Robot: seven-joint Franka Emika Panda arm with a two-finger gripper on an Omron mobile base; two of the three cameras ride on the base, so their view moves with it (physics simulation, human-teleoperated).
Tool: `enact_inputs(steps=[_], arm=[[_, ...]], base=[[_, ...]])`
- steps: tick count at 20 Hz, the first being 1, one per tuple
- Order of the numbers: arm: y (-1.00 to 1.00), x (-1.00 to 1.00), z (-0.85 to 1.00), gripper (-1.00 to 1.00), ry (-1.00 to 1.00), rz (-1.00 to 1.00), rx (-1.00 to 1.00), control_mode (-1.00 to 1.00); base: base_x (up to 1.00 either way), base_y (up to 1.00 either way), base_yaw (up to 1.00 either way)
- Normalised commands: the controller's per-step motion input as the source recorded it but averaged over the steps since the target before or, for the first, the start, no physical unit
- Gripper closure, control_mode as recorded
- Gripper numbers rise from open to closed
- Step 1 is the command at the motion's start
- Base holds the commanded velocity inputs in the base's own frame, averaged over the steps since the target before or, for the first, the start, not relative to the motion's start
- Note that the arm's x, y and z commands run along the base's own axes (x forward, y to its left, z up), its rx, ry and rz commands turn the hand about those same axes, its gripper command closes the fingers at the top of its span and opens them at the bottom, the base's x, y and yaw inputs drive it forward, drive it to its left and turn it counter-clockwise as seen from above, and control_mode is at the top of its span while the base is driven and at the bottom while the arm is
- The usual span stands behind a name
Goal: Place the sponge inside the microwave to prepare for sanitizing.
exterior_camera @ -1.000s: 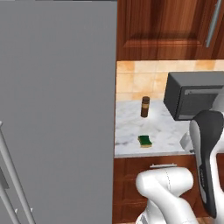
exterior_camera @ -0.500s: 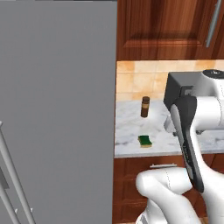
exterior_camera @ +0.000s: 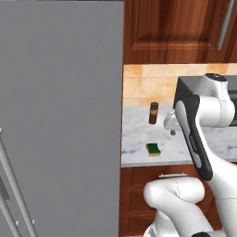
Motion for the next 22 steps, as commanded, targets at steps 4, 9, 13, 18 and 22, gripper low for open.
enact_inputs(steps=[4, 9, 13, 18, 22], arm=[[0.0, 0.48, -0.44, -1.0, -0.07, 0.0, -0.03, -1.0], [0.0, 0.55, -0.28, -1.0, -0.04, 0.0, -0.01, -1.0], [0.0, 0.58, -0.39, -1.0, 0.0, 0.0, 0.0, -1.0], [0.0, 0.6, -0.43, -1.0, 0.04, 0.0, -0.01, -1.0], [-0.01, 0.63, -0.42, -1.0, 0.12, 0.0, -0.03, -1.0]], base=[[0.0, 0.0, 0.0], [0.0, 0.0, 0.0], [0.0, 0.0, 0.0], [0.0, 0.0, 0.0], [0.0, 0.0, 0.0]])
